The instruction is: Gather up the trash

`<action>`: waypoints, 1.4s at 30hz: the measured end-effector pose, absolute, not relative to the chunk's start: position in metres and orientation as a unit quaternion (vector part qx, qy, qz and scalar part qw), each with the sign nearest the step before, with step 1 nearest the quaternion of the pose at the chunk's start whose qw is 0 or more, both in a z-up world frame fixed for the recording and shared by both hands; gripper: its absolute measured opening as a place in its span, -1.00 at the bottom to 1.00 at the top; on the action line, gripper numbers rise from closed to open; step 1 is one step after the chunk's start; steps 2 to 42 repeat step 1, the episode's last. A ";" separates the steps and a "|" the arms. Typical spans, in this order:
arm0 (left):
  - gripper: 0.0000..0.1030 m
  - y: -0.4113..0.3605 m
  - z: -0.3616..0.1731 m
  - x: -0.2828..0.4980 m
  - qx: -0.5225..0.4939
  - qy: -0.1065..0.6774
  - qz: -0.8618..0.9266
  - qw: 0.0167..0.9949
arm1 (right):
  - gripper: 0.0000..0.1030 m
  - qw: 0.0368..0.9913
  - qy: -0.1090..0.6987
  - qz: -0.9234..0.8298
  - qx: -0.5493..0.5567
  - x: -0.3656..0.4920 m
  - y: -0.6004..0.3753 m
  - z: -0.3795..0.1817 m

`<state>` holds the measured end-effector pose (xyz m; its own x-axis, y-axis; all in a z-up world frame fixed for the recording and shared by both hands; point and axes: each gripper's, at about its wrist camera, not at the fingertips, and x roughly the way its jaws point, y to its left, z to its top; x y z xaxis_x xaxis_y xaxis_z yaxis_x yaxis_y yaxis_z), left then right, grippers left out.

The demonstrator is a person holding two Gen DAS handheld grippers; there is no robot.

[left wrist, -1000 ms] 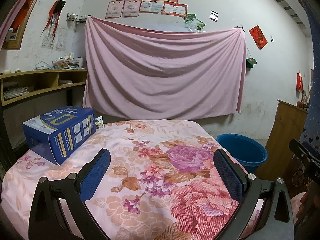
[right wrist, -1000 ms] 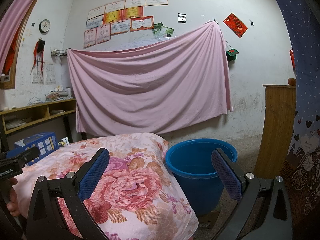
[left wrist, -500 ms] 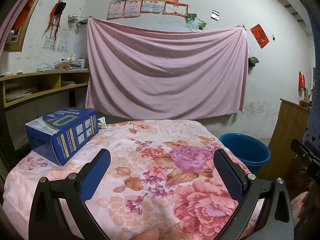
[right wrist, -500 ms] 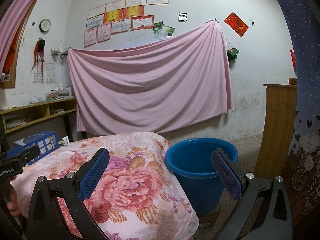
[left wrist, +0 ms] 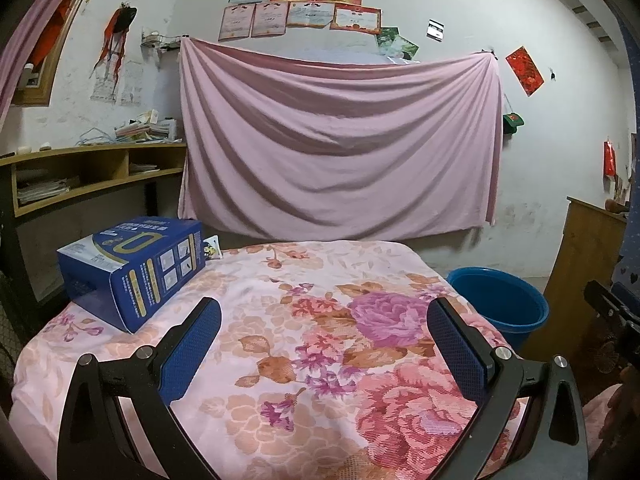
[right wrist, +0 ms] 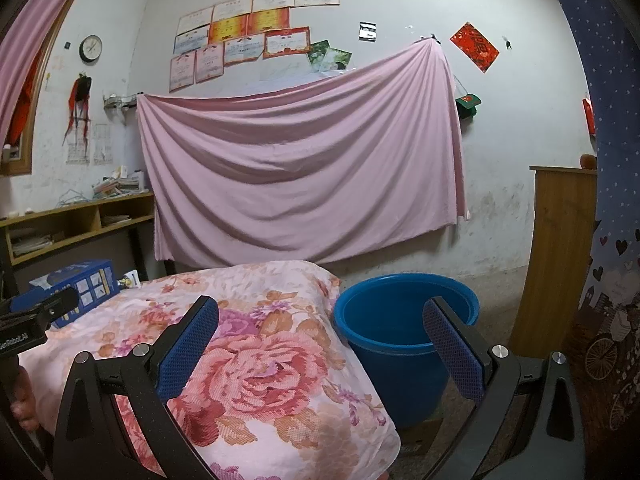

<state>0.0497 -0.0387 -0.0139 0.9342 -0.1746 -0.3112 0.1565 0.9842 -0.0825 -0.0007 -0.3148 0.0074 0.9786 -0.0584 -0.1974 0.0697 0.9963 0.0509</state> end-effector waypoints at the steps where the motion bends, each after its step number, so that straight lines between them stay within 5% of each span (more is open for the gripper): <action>1: 0.96 -0.038 -0.014 0.050 -0.028 0.162 -0.084 0.983 | 1.00 0.994 0.099 -0.032 0.029 -0.001 -0.315 0.007; 42: 0.96 -0.038 -0.014 0.050 -0.028 0.162 -0.084 0.983 | 1.00 0.994 0.099 -0.032 0.029 -0.001 -0.315 0.007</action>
